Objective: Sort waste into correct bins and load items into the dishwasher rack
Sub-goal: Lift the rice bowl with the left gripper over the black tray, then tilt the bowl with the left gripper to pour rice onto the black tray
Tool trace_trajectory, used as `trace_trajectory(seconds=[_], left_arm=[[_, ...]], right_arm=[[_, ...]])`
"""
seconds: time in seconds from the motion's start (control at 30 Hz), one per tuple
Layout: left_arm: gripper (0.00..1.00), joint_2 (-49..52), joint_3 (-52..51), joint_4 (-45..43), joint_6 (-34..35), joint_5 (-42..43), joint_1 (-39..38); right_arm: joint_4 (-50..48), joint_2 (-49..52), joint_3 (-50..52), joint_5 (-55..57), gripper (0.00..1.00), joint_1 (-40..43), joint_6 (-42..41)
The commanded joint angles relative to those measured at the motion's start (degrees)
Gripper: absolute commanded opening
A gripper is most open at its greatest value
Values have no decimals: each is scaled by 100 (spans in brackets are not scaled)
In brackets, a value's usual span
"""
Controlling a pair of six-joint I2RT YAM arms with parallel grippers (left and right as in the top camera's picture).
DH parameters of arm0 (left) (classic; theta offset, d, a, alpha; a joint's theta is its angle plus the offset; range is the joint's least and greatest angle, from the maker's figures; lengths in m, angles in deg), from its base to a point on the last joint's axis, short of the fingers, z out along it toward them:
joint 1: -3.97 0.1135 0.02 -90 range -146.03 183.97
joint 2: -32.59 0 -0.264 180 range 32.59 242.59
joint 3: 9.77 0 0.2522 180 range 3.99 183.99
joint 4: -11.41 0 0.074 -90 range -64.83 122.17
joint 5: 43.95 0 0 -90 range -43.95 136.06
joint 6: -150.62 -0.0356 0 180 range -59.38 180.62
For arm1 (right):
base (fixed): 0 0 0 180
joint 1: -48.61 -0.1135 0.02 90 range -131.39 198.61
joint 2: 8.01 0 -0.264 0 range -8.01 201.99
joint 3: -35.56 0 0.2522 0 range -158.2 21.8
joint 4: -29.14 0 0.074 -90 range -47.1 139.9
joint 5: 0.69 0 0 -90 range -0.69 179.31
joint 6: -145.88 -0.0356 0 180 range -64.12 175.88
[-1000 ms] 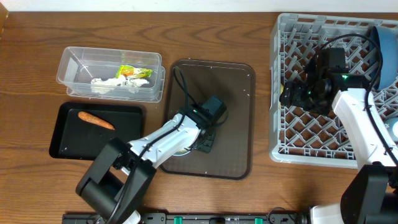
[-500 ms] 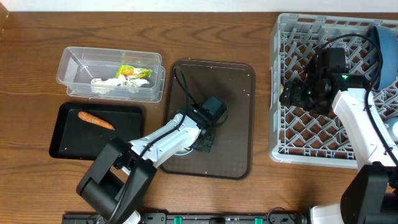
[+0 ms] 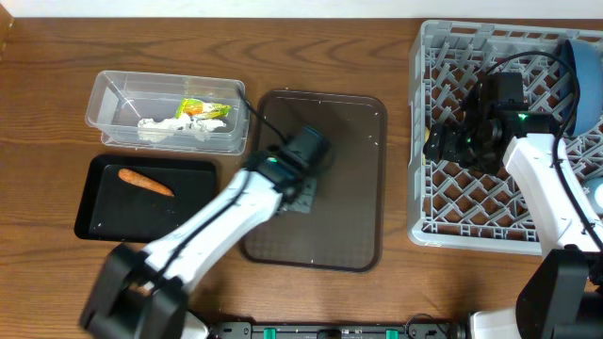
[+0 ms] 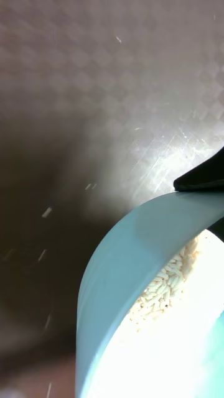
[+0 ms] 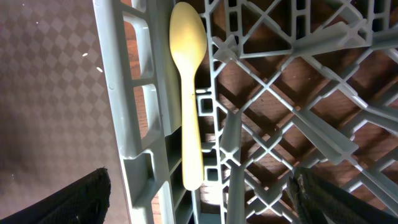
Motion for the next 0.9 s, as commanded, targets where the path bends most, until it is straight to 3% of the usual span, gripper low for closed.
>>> trace_trajectory(seconds=[0.0, 0.23, 0.5, 0.87], left_arm=[[6, -527, 179, 98, 13, -195, 437], [6, -1095, 177, 234, 35, 481, 1775], [6, -1106, 24, 170, -15, 2170, 3650], [6, -1086, -678, -476, -804, 4887, 5705]], right_arm=[[4, -13, 4, 20, 91, -55, 63], [4, -13, 4, 20, 91, -55, 63], [4, -13, 4, 20, 91, -44, 63], [4, -13, 4, 20, 91, -44, 66]])
